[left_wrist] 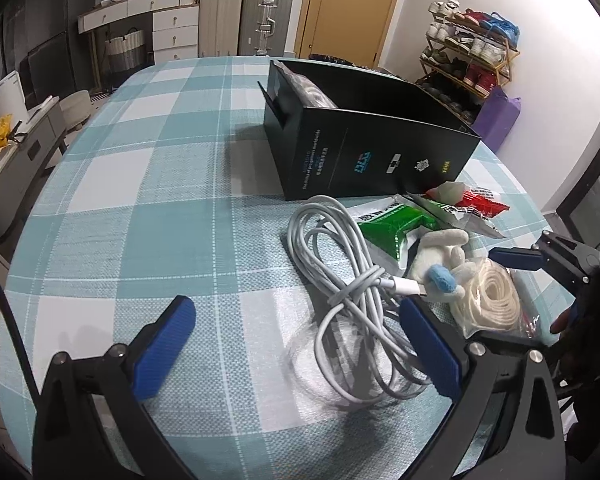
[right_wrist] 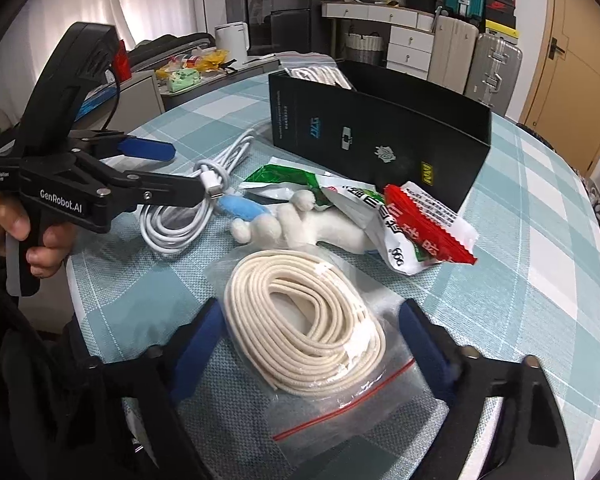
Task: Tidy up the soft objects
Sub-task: 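Grasp the white rope bag with the right tool while the left tool grasps the grey cable, then carry the grey cable with the left tool while the right tool carries the rope bag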
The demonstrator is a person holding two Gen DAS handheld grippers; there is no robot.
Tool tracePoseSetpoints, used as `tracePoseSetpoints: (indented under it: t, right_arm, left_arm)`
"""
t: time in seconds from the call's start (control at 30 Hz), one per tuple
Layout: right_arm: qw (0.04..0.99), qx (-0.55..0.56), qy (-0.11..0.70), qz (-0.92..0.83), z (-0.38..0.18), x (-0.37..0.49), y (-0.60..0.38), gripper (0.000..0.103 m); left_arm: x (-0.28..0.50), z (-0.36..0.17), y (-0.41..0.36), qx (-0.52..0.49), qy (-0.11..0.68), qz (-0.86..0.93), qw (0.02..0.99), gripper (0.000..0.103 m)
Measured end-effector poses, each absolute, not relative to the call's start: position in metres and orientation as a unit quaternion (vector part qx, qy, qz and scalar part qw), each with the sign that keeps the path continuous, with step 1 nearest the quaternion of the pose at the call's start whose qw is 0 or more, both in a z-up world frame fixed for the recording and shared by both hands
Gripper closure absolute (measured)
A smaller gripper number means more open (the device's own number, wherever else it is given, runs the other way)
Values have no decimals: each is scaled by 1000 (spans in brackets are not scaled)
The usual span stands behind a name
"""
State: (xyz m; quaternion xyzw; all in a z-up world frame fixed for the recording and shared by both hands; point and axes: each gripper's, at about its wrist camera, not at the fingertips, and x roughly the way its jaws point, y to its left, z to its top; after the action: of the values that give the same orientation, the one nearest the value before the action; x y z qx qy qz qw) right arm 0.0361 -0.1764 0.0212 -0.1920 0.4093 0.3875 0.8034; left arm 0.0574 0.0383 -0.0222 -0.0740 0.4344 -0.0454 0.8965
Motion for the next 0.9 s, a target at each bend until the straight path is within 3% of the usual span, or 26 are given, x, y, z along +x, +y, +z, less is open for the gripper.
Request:
tracePoseSetpoints:
  t: [0.17,0.4,0.53,0.77,0.9]
  right_arm:
    - [800,-195,406,396,21,32,-176,29]
    - [798,-193,400,407,22,28,-177,42]
    - [799,-190,397,410,23,26,-179,46]
    - [803,-183,388,415,26,22,-184,60]
    - [805,-177,385,415,29,19,-188,62]
  left_arm:
    - [55,-22,35,-87,428,-77,896,17]
    - [52,-19,28,-110,418,-128,893,60]
    - [51,-15,28,-108,413,-123,896,76]
    - [47,-11,29,-111,402,-125,900,82]
    - [42,-7,31,-109,394,-124,904,84]
